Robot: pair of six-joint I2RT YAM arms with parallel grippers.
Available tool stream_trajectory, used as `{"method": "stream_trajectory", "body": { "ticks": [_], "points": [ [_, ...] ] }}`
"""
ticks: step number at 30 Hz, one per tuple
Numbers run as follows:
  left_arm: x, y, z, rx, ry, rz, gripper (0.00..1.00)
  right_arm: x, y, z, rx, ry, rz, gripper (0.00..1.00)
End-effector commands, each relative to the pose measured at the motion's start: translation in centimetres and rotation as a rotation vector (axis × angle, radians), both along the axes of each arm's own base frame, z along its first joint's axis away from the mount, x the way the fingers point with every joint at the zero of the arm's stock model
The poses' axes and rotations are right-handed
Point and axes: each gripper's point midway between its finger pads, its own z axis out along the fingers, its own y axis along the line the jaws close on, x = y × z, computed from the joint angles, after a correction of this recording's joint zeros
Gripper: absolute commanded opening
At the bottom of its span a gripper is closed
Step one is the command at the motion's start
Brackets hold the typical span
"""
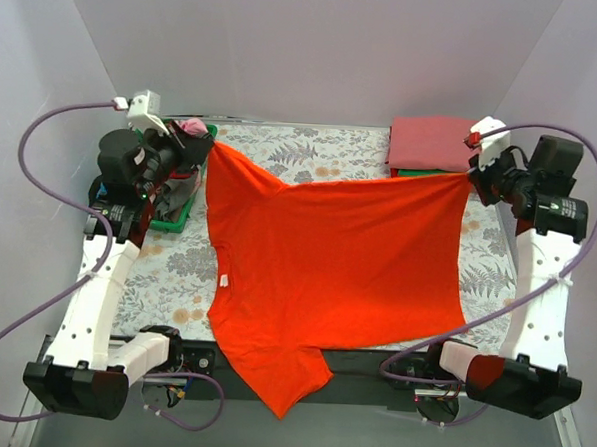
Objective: Fold and stack the t-shirts
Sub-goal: Flatten the tshirt out
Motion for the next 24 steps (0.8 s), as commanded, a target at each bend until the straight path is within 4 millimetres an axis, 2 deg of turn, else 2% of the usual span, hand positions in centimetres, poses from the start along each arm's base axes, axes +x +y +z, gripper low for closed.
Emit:
{"method": "stream_trajectory", "body": {
  "ticks": [1, 2, 3, 5, 6, 8, 9, 10, 12, 13, 15, 16, 20, 22, 24],
  "points": [
    [-2.0, 0.1, 8.4, -0.054, -0.194, 0.006, 0.0, -2.1, 0.1, 9.2, -0.091, -0.246, -0.002, 0.01],
    [-2.5, -0.2, 9.8, -0.072, -0.218, -0.01, 0.0, -2.6, 0.1, 10.8, -0.1, -0.285, -0.006, 0.01],
    [-3.5, -0.3, 13.1, -0.091, -0.291, -0.02, 0.0, -3.5, 0.2, 13.9, -0.117, -0.366, -0.009, 0.01],
    [-4.9, -0.6, 16.2, -0.141, -0.344, -0.043, 0.0, -5.1, 0.5, 17.1, -0.133, -0.454, -0.02, 0.01],
    [-6.2, -0.5, 19.0, -0.159, -0.405, -0.05, 0.0, -6.4, 0.7, 20.1, -0.133, -0.531, -0.032, 0.01],
    [-7.6, -0.7, 21.9, -0.196, -0.45, -0.064, 0.0, -8.0, 0.8, 23.2, -0.134, -0.612, -0.054, 0.01],
    [-8.5, -0.8, 23.2, -0.207, -0.475, -0.075, 0.0, -9.5, 1.1, 25.8, -0.139, -0.683, -0.061, 0.01],
    [-10.6, -0.7, 26.1, -0.224, -0.544, -0.086, 0.0, -10.4, 1.3, 27.2, -0.127, -0.718, -0.071, 0.01],
    [-12.8, -0.6, 28.6, -0.242, -0.609, -0.095, 0.0, -12.1, 1.4, 29.6, -0.126, -0.79, -0.091, 0.01],
    [-14.8, -0.4, 30.8, -0.25, -0.671, -0.101, 0.0, -13.9, 1.5, 31.7, -0.132, -0.857, -0.11, 0.01],
    [-17.3, -0.1, 32.9, -0.261, -0.741, -0.105, 0.0, -15.7, 1.4, 33.8, -0.142, -0.935, -0.138, 0.01],
    [-19.5, 0.2, 34.5, -0.268, -0.797, -0.112, 0.0, -17.3, 1.3, 35.0, -0.152, -0.986, -0.156, 0.01],
    [-23.2, 0.8, 37.2, -0.286, -0.896, -0.116, 0.0, -20.7, 0.4, 37.9, -0.175, -1.122, -0.249, 0.01],
    [-24.1, 0.9, 37.7, -0.289, -0.918, -0.12, 0.0, -21.7, 0.2, 38.5, -0.177, -1.15, -0.273, 0.01],
    [-24.3, 1.0, 37.9, -0.286, -0.927, -0.118, 0.0, -21.4, -0.1, 38.3, -0.177, -1.144, -0.288, 0.01]
  ]
}}
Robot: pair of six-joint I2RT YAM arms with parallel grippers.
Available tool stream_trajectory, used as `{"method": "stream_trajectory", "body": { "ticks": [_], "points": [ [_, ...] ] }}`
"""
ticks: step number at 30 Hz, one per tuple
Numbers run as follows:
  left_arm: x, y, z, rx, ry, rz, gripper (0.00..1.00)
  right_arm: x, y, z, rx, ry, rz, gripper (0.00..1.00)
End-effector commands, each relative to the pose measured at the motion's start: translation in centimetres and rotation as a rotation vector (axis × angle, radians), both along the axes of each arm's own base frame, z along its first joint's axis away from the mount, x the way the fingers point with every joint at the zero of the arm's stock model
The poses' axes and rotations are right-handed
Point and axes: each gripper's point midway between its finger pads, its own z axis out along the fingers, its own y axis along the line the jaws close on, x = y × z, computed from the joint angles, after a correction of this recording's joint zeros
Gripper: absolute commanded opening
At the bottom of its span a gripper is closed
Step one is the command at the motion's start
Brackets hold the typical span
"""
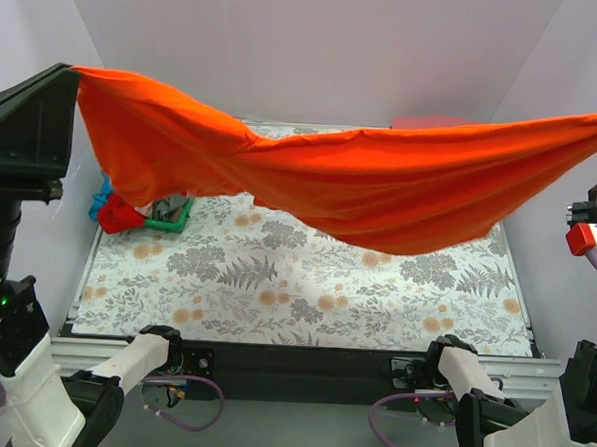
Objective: Fold and stack the t-shirts
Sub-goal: Flatten the tshirt out
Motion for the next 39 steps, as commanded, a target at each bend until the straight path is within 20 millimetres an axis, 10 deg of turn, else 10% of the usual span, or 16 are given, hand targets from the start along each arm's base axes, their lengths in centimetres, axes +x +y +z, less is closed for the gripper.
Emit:
{"method": "stream_trajectory", "body": {
  "ticks": [1, 5, 11, 12, 15, 18, 22, 28, 39],
  "points": [
    [2.0, 0.0, -0.2, -0.012, 0.041, 0.004, 0.0, 0.1, -1.6, 1.3, 0.049, -0.056, -0.07, 0.01],
    [4.0, 0.1, -1.1, -0.004, 0.078, 0.039, 0.0, 2.9, -1.9, -0.7, 0.062, 0.02, -0.055, 0.01],
    [13.4, 0.0, -7.7, 0.033, 0.285, 0.137, 0.0, 11.3, -3.4, -8.9, 0.063, 0.229, -0.055, 0.01],
    [16.4, -0.1, -10.9, 0.046, 0.368, 0.157, 0.0, 13.6, -3.8, -13.3, 0.071, 0.326, -0.054, 0.01],
    [20.7, -0.2, -16.3, 0.073, 0.46, 0.193, 0.0, 16.1, -3.7, -18.3, 0.064, 0.404, -0.021, 0.01],
    [26.8, -1.1, -30.0, 0.126, 0.689, 0.195, 0.0, 19.4, -2.5, -28.9, 0.109, 0.6, 0.086, 0.01],
    [30.6, -1.5, -41.6, 0.177, 0.845, 0.199, 0.0, 21.7, -1.1, -37.7, 0.166, 0.734, 0.198, 0.01],
    [35.8, -1.3, -52.0, 0.213, 1.033, 0.145, 0.0, 25.6, -1.0, -44.9, 0.246, 0.864, 0.251, 0.01],
    [39.3, -2.2, -53.5, 0.284, 1.084, 0.089, 0.0, 29.9, -1.8, -48.3, 0.336, 0.948, 0.232, 0.01]
  ]
}}
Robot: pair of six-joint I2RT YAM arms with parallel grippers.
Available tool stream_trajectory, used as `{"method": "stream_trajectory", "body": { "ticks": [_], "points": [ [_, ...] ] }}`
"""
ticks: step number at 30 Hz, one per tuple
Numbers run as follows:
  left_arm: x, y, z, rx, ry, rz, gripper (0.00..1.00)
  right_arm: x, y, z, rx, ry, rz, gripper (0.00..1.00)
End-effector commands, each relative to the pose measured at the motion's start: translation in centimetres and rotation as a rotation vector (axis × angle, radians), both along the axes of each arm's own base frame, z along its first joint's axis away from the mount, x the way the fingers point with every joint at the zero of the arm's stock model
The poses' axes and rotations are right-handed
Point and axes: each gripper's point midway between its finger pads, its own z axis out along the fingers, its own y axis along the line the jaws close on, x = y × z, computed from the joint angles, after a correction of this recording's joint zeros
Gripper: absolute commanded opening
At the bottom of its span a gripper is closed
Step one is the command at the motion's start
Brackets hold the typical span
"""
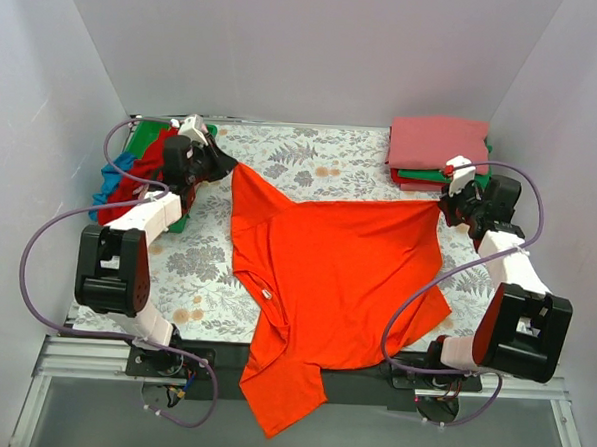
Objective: Fold and stack the t-shirts
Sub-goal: Flatten the tshirt out
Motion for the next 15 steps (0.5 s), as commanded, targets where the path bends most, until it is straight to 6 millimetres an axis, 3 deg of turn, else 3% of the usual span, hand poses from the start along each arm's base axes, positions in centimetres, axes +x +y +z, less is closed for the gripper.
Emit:
{"method": "stream_trajectory", "body": {
  "ticks": [1, 5, 6, 8, 9, 10, 12, 13, 14, 15],
  "points": [
    [0.9, -0.4, 4.3, 0.015, -0.115, -0.046, 0.0, 2.6, -0.1, 5.5, -0.004, -0.169, 0.001, 0.01],
    [-0.6, -0.7, 8.3, 0.004, -0.182, -0.071, 0.0, 1.8, 0.4, 9.1, -0.023, -0.223, 0.032, 0.01],
    [-1.8, -0.7, 11.3, -0.002, -0.245, -0.073, 0.0, 0.6, 0.7, 9.6, -0.02, -0.198, 0.044, 0.01],
    [-3.4, -0.6, 14.1, -0.013, -0.296, -0.074, 0.0, -0.5, 1.4, 12.6, -0.041, -0.235, 0.086, 0.01],
    [-4.4, -0.6, 15.8, -0.026, -0.329, -0.071, 0.0, -1.7, 1.7, 14.7, -0.056, -0.277, 0.099, 0.01],
    [-6.4, -0.4, 18.9, -0.035, -0.4, -0.067, 0.0, -2.8, 2.0, 16.3, -0.064, -0.288, 0.108, 0.01],
    [-8.8, -0.3, 22.3, -0.068, -0.465, -0.061, 0.0, -5.3, 2.4, 20.6, -0.114, -0.39, 0.121, 0.01],
    [-11.2, -0.1, 25.1, -0.08, -0.539, -0.058, 0.0, -6.5, 2.6, 21.6, -0.126, -0.396, 0.118, 0.01],
    [-12.6, -0.1, 26.7, -0.093, -0.573, -0.062, 0.0, -8.4, 2.9, 25.9, -0.156, -0.493, 0.118, 0.01],
    [-13.7, 0.0, 28.1, -0.106, -0.605, -0.06, 0.0, -9.5, 3.1, 27.6, -0.172, -0.528, 0.116, 0.01]
  ]
}}
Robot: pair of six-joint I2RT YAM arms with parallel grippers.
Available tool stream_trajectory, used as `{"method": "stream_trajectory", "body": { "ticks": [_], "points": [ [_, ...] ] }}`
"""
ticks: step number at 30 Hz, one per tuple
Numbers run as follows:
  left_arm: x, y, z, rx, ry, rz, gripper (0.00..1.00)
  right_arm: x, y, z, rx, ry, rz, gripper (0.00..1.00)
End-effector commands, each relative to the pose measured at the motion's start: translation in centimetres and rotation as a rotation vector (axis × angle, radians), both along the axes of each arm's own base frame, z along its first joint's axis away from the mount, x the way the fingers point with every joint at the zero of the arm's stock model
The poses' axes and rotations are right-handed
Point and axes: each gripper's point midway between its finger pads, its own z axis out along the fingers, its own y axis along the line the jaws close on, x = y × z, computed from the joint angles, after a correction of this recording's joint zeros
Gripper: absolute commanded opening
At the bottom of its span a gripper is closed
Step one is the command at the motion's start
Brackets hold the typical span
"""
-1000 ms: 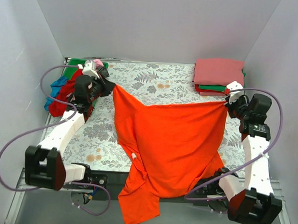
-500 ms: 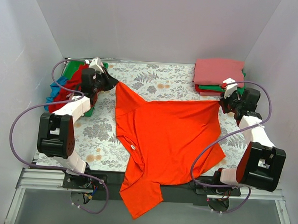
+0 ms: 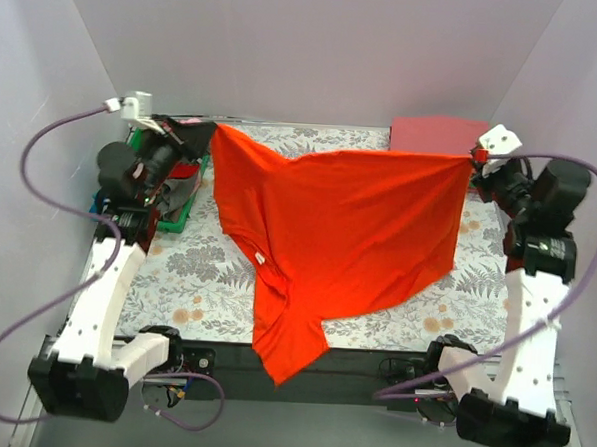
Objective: Fold and stack the t-shirts
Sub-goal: Flatten the tshirt out
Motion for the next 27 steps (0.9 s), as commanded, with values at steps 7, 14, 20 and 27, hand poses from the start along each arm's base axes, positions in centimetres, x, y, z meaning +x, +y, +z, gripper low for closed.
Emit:
{"method": "stream_trajectory", "body": {
  "ticks": [7, 14, 20, 27],
  "points": [
    [-16.6, 1.2, 19.6, -0.187, -0.505, -0.034, 0.0, -15.9, 1.8, 23.0, -0.13, -0.554, -0.082, 0.01],
    [-26.6, 2.4, 29.1, -0.209, -0.777, -0.028, 0.0, -24.0, 1.7, 32.5, -0.129, -0.827, -0.19, 0.01],
    [-30.4, 3.1, 32.5, -0.21, -0.882, -0.012, 0.0, -25.5, 1.4, 34.8, -0.127, -0.893, -0.227, 0.01],
    [-21.8, 2.6, 26.0, -0.194, -0.675, 0.018, 0.0, -18.3, 0.4, 28.0, -0.14, -0.695, -0.2, 0.01]
  ]
}}
